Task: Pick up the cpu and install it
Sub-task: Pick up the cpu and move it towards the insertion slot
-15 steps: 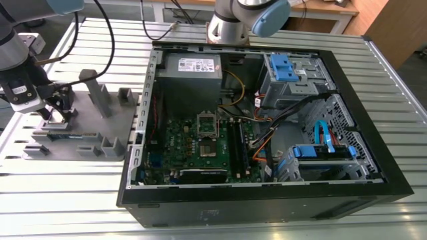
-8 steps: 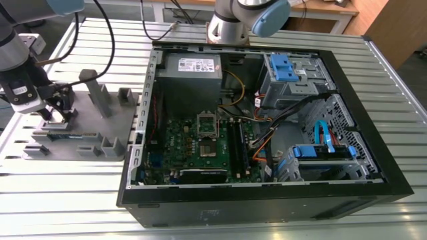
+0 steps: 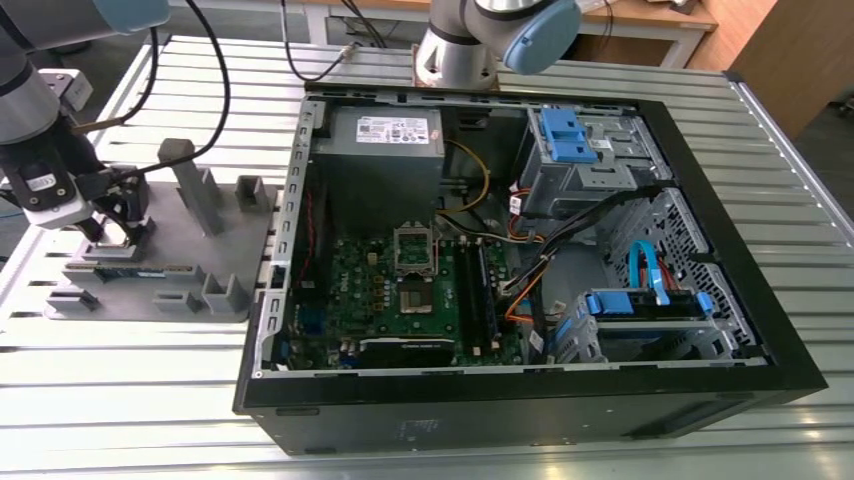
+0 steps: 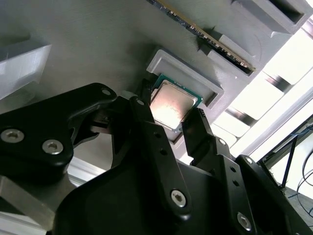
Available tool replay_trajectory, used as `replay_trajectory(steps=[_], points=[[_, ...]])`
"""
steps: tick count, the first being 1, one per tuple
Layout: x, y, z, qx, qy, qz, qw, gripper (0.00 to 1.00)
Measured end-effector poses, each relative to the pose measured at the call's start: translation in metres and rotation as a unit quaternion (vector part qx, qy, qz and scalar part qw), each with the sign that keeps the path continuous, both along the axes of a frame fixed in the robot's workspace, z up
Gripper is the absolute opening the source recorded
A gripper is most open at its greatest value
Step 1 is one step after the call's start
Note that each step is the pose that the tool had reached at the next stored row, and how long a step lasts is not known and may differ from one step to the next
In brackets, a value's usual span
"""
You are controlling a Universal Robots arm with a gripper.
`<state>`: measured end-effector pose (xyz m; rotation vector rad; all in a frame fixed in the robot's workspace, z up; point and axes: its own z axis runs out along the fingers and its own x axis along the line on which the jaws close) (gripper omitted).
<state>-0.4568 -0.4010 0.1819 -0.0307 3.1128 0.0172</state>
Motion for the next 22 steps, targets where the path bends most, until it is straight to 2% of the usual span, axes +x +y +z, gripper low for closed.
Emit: replay_trajectory(steps=[12,14,15,22], points=[[0.0,0.0,0.0006,0.0,0.0,0.0,1.0,0.53],[0.0,0.0,0.0008,0.0,0.0001,0.0,1.0,0.52],[0.0,0.0,0.0008,0.0,0.0,0.0,1.0,0.47],[0.0,0.0,0.0011,0.0,0.0,0.0,1.0,0.47]])
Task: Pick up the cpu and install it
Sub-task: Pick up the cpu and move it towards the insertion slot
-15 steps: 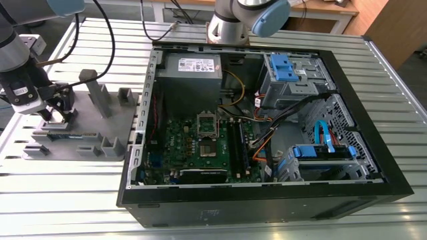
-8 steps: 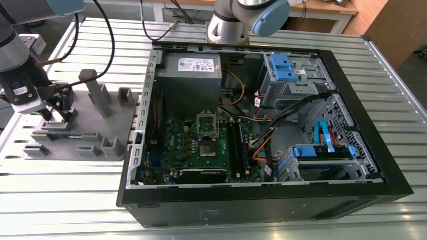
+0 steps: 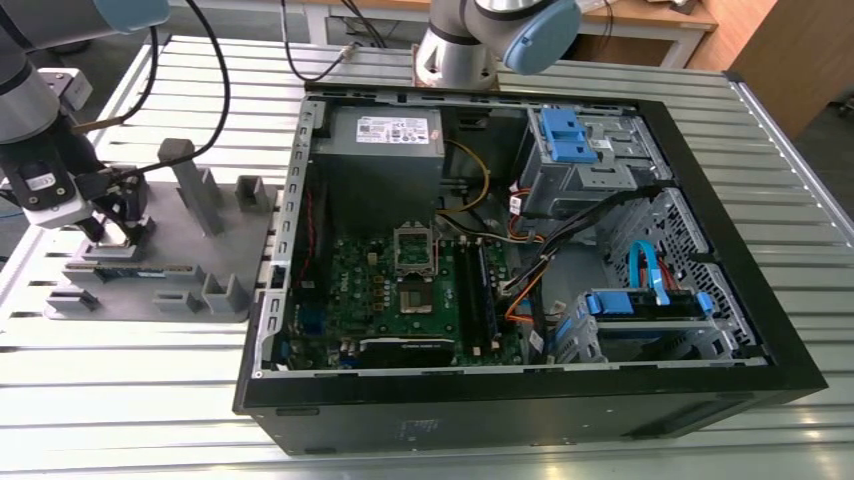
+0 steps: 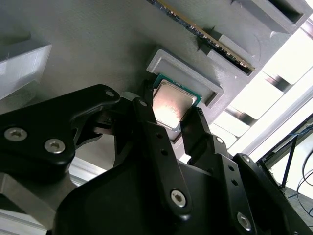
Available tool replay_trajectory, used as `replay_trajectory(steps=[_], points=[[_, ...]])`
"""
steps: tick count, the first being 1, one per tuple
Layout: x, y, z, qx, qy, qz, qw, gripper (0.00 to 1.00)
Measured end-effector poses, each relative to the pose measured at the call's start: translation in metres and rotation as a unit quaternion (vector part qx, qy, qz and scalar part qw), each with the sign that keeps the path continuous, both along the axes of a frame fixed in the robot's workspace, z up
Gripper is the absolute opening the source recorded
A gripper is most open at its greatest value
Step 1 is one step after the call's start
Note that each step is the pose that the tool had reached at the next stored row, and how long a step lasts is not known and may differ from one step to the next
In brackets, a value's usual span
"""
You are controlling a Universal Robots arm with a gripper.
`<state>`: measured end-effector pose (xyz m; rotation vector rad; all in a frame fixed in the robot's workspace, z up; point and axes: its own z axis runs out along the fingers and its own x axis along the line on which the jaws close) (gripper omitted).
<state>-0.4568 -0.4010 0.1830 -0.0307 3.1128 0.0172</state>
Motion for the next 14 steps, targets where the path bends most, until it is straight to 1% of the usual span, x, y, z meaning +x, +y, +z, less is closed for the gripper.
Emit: replay_trajectory(steps=[5,14], points=[[0.0,0.0,0.0012,-0.0001,0.0002,0.0,1.0,0.47],[0.0,0.0,0.0078,0.0,0.0,0.0,1.0,0.47]])
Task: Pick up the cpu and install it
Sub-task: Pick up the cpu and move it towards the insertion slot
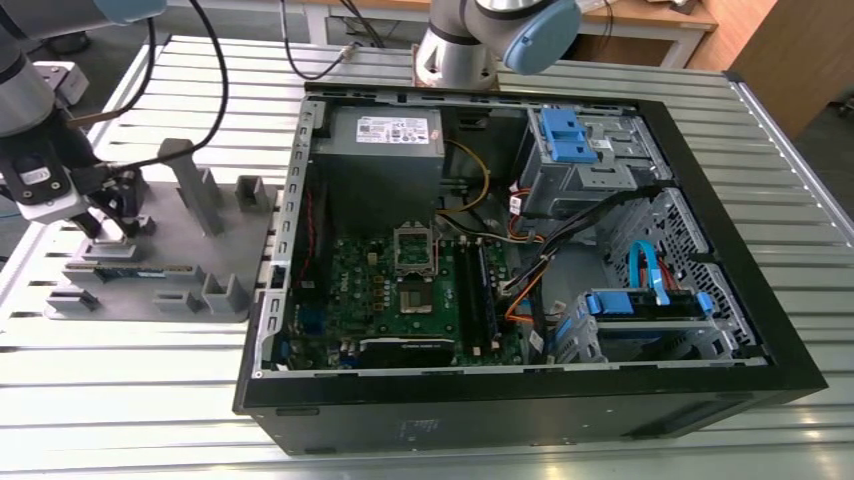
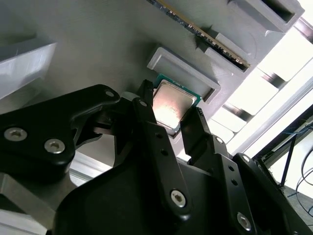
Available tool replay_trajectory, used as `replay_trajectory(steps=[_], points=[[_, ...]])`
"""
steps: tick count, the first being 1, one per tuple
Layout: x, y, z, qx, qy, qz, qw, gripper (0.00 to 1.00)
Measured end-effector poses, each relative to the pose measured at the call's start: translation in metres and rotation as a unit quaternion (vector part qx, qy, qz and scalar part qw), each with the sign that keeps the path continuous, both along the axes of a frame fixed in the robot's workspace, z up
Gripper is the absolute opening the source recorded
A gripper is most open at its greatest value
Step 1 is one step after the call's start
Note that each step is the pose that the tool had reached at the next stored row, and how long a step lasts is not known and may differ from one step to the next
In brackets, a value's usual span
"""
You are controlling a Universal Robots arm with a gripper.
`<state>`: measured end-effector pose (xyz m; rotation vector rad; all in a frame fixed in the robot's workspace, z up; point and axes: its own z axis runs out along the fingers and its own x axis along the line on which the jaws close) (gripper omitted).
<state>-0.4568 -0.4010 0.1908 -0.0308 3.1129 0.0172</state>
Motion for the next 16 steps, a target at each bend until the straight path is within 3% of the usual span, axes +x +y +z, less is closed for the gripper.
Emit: replay_trajectory(steps=[16], points=[[0.0,0.0,0.0197,-0.0011,0.0,0.0,1.0,0.47]])
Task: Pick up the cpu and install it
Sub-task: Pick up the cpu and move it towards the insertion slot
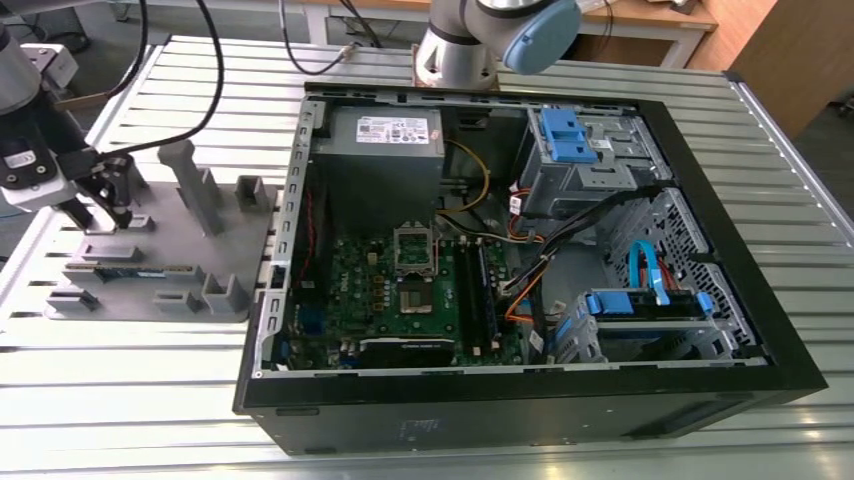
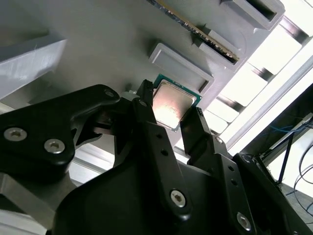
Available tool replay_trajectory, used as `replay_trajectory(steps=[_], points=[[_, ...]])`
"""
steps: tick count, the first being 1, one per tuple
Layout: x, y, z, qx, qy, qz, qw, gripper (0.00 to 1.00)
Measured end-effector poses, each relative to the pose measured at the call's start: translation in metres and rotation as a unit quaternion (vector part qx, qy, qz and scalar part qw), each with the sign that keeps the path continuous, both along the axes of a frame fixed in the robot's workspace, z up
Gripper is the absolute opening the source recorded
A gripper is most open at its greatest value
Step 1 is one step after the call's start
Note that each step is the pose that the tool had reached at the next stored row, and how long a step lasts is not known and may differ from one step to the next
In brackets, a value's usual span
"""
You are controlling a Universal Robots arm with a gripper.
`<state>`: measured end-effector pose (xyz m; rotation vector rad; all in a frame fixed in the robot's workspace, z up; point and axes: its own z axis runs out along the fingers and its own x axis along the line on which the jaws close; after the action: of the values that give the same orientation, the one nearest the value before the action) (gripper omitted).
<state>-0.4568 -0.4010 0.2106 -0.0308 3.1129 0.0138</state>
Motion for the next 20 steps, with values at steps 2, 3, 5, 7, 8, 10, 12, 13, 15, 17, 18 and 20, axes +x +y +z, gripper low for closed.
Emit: replay_trajectory(steps=[2,3,5,7,8,10,12,13,15,17,18,20], points=[[0.0,0.0,0.0029,-0.0002,0.0,0.0,1.0,0.47],[0.0,0.0,0.0043,-0.0003,0.0,0.0,1.0,0.47],[0.0,0.0,0.0069,-0.0005,0.0,0.0,1.0,0.47],[0.0,0.0,0.0097,-0.0007,0.0,0.0,1.0,0.47],[0.0,0.0,0.0111,-0.0009,0.0,0.0,1.0,0.47],[0.0,0.0,0.0137,-0.0014,0.0,0.0,1.0,0.47],[0.0,0.0,0.0164,-0.0018,0.0,0.0,1.0,0.47],[0.0,0.0,0.0177,-0.002,0.0,0.0,1.0,0.47],[0.0,0.0,0.0203,-0.0023,0.0,0.0,1.0,0.47],[0.0,0.0,0.0212,-0.0026,-0.0001,0.0,1.0,0.47],[0.0,0.0,0.0212,-0.0026,-0.0001,0.0,1.0,0.47],[0.0,0.0,0.0212,-0.0027,-0.0001,0.0,1.0,0.47]])
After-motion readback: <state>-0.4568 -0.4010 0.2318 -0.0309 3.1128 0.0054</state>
